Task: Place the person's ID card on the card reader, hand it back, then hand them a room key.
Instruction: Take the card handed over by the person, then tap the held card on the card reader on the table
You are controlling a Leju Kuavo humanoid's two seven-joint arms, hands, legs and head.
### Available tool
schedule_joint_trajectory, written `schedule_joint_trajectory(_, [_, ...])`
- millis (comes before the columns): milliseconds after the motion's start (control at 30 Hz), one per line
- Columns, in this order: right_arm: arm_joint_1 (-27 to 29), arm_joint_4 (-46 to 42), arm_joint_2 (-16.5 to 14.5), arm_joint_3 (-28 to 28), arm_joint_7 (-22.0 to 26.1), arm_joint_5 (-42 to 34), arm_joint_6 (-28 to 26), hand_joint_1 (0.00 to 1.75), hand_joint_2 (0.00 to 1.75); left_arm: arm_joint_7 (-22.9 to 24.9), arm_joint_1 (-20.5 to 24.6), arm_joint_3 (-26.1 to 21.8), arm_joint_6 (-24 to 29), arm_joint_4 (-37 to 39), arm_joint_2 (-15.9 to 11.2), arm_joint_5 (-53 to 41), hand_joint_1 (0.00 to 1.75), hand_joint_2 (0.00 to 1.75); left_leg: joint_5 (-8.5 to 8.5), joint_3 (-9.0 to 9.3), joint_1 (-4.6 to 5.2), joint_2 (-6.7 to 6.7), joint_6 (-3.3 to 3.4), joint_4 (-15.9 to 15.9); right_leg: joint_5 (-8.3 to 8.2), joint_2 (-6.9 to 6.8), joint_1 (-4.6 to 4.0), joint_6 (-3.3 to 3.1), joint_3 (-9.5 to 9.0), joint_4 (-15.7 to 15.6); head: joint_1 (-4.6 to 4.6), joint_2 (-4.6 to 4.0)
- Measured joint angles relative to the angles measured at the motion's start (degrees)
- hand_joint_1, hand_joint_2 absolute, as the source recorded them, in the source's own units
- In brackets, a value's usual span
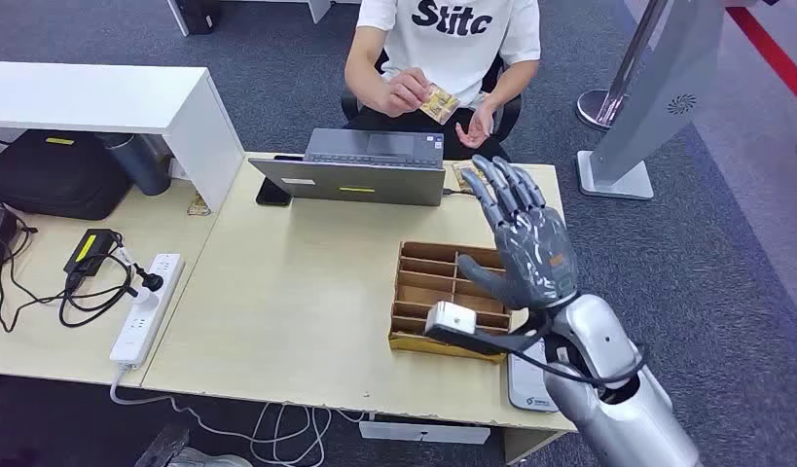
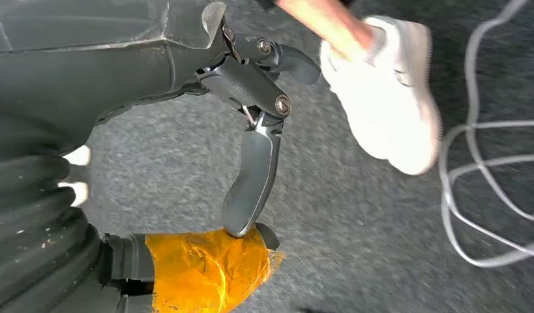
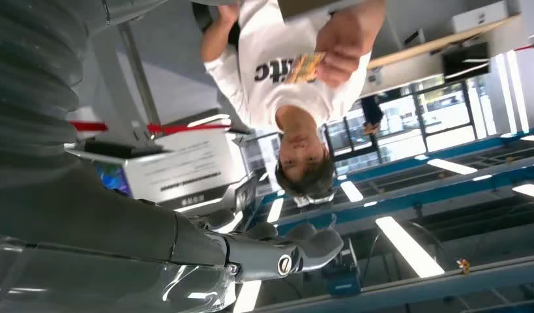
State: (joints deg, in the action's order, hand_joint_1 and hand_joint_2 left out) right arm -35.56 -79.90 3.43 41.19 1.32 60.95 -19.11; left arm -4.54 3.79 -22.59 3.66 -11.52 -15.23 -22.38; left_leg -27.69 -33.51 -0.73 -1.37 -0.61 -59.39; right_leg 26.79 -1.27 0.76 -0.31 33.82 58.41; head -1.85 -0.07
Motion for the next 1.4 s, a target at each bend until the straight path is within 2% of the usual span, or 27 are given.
schedule_joint_trajectory(67, [-2.52, 3.27, -1.03, 0.85, -0.91, 0.16, 0.08, 0.00, 1.75, 0.54, 0.50, 0.34, -0.28, 0.00, 0.01, -0.67, 0.00, 1.75, 0.04, 0.06, 0.00, 0.00, -0.04, 0.00, -0.03, 0.01, 0.00, -0.04, 0.03, 0.01, -0.02, 0.00])
schedule_joint_trajectory(233, [-10.80, 17.85, -5.49, 2.66, -2.78, -1.57, -1.38, 0.00, 1.75, 2.62, 3.01, 1.53, -0.58, -0.09, 0.37, -2.62, 0.00, 1.75, 0.18, 0.27, -0.03, 0.17, -0.05, -0.01, -0.12, -0.13, -0.01, -0.07, 0.08, 0.03, -0.02, 0.00])
schedule_joint_trajectory(300, [-12.43, 22.72, -6.95, 2.66, -2.97, -3.34, -2.40, 0.17, 1.75, 3.11, 3.54, 1.75, -0.58, -0.15, 0.55, -3.13, 0.00, 1.75, 0.17, 0.27, -0.03, 0.16, -0.06, -0.01, -0.13, -0.12, -0.01, -0.07, 0.09, 0.02, -0.02, 0.00])
schedule_joint_trajectory(367, [-13.34, 26.60, -8.14, 2.48, -2.84, -4.83, -3.48, 0.95, 1.75, 3.35, 3.89, 1.88, -0.58, -0.17, 0.73, -3.48, 0.00, 1.75, 0.17, 0.26, -0.02, 0.16, -0.06, -0.01, -0.13, -0.12, -0.01, -0.07, 0.10, 0.01, -0.01, 0.00])
schedule_joint_trajectory(433, [-13.96, 29.77, -9.11, 2.35, -2.57, -5.58, -4.39, 1.64, 1.75, 3.49, 4.10, 2.03, -0.58, -0.18, 0.87, -3.67, 0.00, 1.75, 0.17, 0.24, -0.02, 0.15, -0.06, -0.01, -0.13, -0.11, -0.01, -0.07, 0.13, 0.01, -0.01, 0.00])
schedule_joint_trajectory(467, [-14.27, 31.24, -9.55, 2.33, -2.44, -5.78, -4.80, 1.72, 1.75, 3.62, 4.22, 2.09, -0.58, -0.19, 0.94, -3.79, 0.00, 1.75, 0.17, 0.23, -0.01, 0.14, -0.06, -0.01, -0.13, -0.10, -0.01, -0.07, 0.15, 0.00, -0.01, 0.00])
schedule_joint_trajectory(700, [-15.18, 37.50, -11.82, 1.79, -0.59, -7.51, -7.69, 1.73, 1.75, 3.97, 4.57, 2.18, -0.58, -0.20, 1.09, -4.72, 0.00, 1.75, 0.17, 0.21, -0.02, 0.12, -0.06, -0.01, -0.14, -0.09, -0.01, -0.07, 0.18, 0.00, -0.02, 0.00])
schedule_joint_trajectory(1033, [-15.45, 38.71, -13.14, 0.88, 3.35, -11.28, -9.54, 1.75, 1.75, 4.36, 4.66, 2.20, -0.58, -0.20, 1.07, -5.62, 0.00, 1.75, 0.16, 0.19, -0.02, 0.11, -0.06, -0.01, -0.14, -0.08, -0.01, -0.07, 0.21, 0.01, -0.01, 0.00])
schedule_joint_trajectory(1200, [-12.39, 34.33, -13.22, 0.04, 7.83, -17.81, -8.86, 1.75, 1.75, 3.50, 4.03, 2.16, -0.58, -0.20, 1.02, -5.07, 0.00, 1.75, 0.15, 0.17, -0.02, 0.10, -0.06, -0.01, -0.13, -0.08, -0.01, -0.07, 0.23, 0.00, -0.01, 0.00])
schedule_joint_trajectory(1400, [-3.84, 23.86, -11.22, -0.38, 12.61, -23.61, -8.87, 1.75, 1.75, 1.54, 1.75, 1.48, -0.58, -0.20, 0.78, -3.61, 0.00, 1.75, 0.09, 0.11, -0.02, 0.11, -0.08, 0.00, -0.06, -0.08, -0.02, -0.08, 0.30, -0.03, -0.01, 0.00])
